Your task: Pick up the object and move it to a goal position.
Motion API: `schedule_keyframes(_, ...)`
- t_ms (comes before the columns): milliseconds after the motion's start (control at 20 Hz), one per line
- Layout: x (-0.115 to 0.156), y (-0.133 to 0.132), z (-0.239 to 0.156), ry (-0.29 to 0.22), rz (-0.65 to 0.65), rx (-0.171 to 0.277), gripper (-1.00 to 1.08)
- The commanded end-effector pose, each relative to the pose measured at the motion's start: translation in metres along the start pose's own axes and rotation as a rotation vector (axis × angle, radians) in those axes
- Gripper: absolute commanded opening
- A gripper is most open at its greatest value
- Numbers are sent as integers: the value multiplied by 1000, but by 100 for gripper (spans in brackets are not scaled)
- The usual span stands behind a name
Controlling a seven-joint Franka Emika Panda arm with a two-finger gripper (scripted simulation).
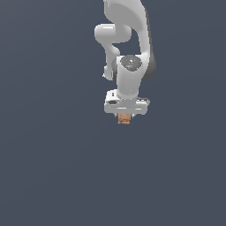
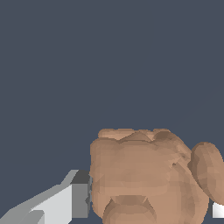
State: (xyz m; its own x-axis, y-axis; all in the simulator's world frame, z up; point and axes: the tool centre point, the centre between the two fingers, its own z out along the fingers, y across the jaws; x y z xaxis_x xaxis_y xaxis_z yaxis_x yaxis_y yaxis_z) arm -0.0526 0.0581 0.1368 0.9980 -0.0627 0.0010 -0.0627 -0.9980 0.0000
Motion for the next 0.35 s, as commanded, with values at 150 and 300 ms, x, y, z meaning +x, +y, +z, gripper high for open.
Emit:
schedule_keyframes(150,-7,4,-13,-1,0,0,-100)
schedule_keyframes(300,-8,5,-15,-1,0,0,-100)
